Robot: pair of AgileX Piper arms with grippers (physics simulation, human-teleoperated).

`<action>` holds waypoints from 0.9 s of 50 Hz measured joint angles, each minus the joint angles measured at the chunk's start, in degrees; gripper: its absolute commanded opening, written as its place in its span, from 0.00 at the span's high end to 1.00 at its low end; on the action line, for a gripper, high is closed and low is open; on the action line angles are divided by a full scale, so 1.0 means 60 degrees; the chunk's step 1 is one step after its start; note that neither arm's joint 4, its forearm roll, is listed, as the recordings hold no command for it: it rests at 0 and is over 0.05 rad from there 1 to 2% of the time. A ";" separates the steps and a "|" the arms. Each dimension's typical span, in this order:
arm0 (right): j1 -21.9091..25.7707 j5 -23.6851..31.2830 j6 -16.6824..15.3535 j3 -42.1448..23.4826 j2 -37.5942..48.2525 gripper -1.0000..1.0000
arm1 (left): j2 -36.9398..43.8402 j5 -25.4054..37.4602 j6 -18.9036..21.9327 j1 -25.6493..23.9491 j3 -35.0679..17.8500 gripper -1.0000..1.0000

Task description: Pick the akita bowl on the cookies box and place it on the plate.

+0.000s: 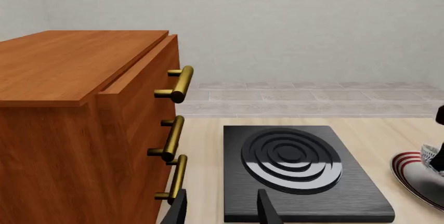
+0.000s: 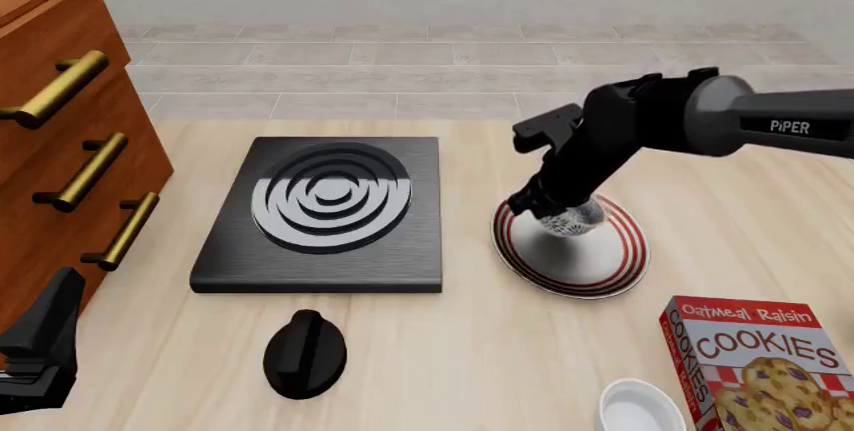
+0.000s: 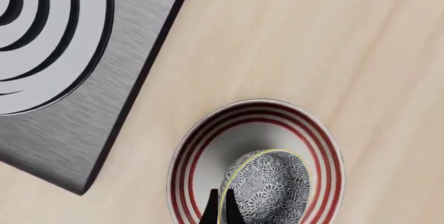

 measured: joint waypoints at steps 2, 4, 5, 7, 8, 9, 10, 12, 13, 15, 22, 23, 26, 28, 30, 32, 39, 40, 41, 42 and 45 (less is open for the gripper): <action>0.0004 -0.0029 0.0015 0.0025 0.0022 1.00 | 0.0000 0.0000 0.0000 0.0000 0.0000 0.00; 0.0008 -0.0057 0.0027 0.0049 0.0045 1.00 | 0.0000 0.0000 0.0000 0.0000 0.0000 0.00; 0.0011 -0.0072 0.0035 0.0061 0.0057 1.00 | 0.0000 0.0000 0.0000 0.0000 0.0000 0.00; 0.0018 -0.0099 0.0050 0.0081 0.0082 1.00 | 0.0000 0.0000 0.0000 0.0000 0.0000 0.00; 0.0021 -0.0111 0.0057 0.0090 0.0094 1.00 | 0.0000 0.0000 0.0000 0.0000 0.0000 0.00; 0.0024 -0.0124 0.0064 0.0099 0.0107 1.00 | 0.0000 0.0000 0.0000 0.0000 0.0000 0.00; 0.0027 -0.0137 0.0070 0.0107 0.0119 1.00 | 0.0000 0.0000 0.0000 0.0000 0.0000 0.00; 0.0033 -0.0162 0.0084 0.0126 0.0142 1.00 | 0.0000 0.0000 0.0000 0.0000 0.0000 0.00; 0.0033 -0.0174 0.0090 0.0134 0.0154 1.00 | 0.0000 0.0000 0.0000 0.0000 0.0000 0.00; 0.0030 -0.0193 0.0098 0.0150 0.0177 1.00 | 0.0000 0.0000 0.0000 0.0000 0.0000 0.00; 0.0047 -0.0255 0.0147 0.0185 0.0241 1.00 | 0.0000 0.0000 0.0000 0.0000 0.0000 0.00; 0.0052 -0.0262 0.0162 0.0186 0.0245 1.00 | 0.0000 0.0000 0.0000 0.0000 0.0000 0.00; 0.0077 -0.0287 0.0210 0.0168 0.0249 0.00 | 0.0000 0.0000 0.0000 -0.0001 0.0000 0.00; 0.0104 -0.0290 0.0241 0.0155 0.0240 0.00 | 0.0000 0.0000 0.0000 0.0000 0.0000 0.00; 0.0128 -0.0293 0.0270 0.0144 0.0231 0.00 | 0.0000 0.0000 0.0000 0.0000 0.0000 0.00; 0.0151 -0.0293 0.0301 0.0133 0.0222 0.00 | 0.0000 0.0000 0.0000 0.0000 0.0000 0.00; 0.0192 -0.0301 0.0365 0.0132 0.0196 0.00 | 0.0000 0.0000 0.0000 0.0000 0.0000 0.00; 0.0195 -0.0302 0.0372 0.0135 0.0192 0.00 | 0.0000 0.0000 -0.0001 0.0000 0.0000 0.00; 0.0198 -0.0302 0.0377 0.0138 0.0187 0.00 | 0.0000 0.0000 -0.0001 -0.0001 0.0000 0.00; 0.0202 -0.0301 0.0384 0.0140 0.0181 0.00 | 0.0000 0.0000 -0.0001 -0.0001 0.0000 0.00; 0.0212 -0.0295 0.0400 0.0141 0.0157 0.00 | 0.0000 0.0000 -0.0001 -0.0001 0.0000 0.00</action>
